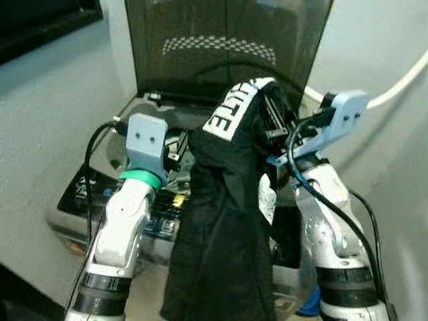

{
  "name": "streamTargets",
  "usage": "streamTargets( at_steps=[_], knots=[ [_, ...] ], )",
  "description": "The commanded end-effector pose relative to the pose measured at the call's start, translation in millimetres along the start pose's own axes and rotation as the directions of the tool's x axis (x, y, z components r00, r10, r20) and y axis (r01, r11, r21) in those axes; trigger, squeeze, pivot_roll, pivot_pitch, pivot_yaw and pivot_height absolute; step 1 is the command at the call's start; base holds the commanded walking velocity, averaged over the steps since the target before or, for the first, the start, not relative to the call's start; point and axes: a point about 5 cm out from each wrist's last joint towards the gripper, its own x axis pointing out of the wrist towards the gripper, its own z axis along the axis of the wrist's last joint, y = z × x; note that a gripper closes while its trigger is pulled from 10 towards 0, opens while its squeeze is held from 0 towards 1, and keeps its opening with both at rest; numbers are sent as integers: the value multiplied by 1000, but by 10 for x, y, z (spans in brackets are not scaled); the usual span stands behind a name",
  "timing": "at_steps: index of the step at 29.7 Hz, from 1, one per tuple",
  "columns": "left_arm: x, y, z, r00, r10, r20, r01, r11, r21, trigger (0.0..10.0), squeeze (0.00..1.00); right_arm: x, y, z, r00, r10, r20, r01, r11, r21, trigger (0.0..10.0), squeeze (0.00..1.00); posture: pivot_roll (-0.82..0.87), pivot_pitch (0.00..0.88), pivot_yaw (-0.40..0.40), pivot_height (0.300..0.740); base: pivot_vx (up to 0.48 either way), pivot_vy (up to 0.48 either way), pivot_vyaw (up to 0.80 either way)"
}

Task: Clothes washing

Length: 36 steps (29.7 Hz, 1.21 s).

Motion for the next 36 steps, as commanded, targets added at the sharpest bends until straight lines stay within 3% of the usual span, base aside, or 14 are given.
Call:
streamTargets(
  at_steps=[1, 21, 36],
  knots=[
    [-11, -5, -1, 1000, -8, -1, 8, 1000, 1, 10000, 0, 0, -11, 46, 1000, -11, 24, 11, 1000, -4, 10000, 0, 40, 6, 52, 740, 0, 0, 0],
    [-14, 18, 2, 1000, 2, -1, -2, 1000, -10, 10000, 0, -2, -17, 42, 1000, -16, 27, 16, 1000, -2, 10000, 0, 44, 4, 57, 740, 0, 417, 0],
    [-16, -7, -27, 1000, -17, -13, 17, 1000, 7, 10000, 0, -6, -15, 44, 1000, -15, 26, 15, 1000, -8, 10000, 0, 38, 1, 58, 740, 0, 0, 0]
  ],
)
